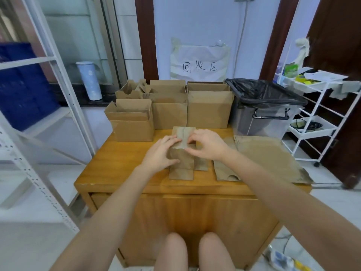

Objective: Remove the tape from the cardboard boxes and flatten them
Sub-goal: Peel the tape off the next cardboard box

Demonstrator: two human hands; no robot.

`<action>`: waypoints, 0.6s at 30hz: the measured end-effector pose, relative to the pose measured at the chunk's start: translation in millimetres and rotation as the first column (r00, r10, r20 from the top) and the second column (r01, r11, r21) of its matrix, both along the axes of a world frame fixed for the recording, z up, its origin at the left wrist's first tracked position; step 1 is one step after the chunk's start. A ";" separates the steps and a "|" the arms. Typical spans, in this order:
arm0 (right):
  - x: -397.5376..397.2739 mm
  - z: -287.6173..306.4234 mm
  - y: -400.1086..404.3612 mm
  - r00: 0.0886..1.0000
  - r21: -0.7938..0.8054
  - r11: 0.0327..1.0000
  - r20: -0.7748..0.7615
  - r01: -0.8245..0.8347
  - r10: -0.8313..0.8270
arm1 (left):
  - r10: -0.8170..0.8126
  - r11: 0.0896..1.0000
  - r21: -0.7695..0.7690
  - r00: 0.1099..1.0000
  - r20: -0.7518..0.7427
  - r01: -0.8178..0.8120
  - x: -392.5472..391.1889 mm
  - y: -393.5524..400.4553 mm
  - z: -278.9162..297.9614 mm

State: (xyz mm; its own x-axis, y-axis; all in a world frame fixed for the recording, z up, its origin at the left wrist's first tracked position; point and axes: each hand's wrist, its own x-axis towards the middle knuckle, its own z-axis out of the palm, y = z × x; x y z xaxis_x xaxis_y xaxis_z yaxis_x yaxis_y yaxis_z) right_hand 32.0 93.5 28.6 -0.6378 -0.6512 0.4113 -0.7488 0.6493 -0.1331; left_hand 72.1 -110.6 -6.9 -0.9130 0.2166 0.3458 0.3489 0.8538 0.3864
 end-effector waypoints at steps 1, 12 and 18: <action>3.0 -1.9 1.6 0.999 0.023 1.000 -0.028 -0.014 0.015 | 0.001 1.000 0.003 1.000 -0.012 -0.001 -0.7 0.6 -0.7; 9.5 -16.8 5.6 0.999 0.122 0.991 -0.008 0.050 -0.049 | 0.015 0.999 -0.051 0.998 -0.055 -0.018 1.4 0.8 2.2; 9.6 -9.2 4.5 0.999 0.158 0.987 0.024 0.041 -0.046 | -0.003 0.937 -0.349 0.996 -0.089 -0.028 0.2 0.2 25.7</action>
State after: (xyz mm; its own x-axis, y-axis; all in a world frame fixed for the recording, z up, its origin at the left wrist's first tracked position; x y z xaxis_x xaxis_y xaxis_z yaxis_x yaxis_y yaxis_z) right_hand 41.6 98.0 19.4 -0.6767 -0.6778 0.2875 -0.7168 0.6957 -0.0468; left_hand 72.3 -110.5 18.8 -0.8860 0.3271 0.3286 0.3563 0.9338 0.0313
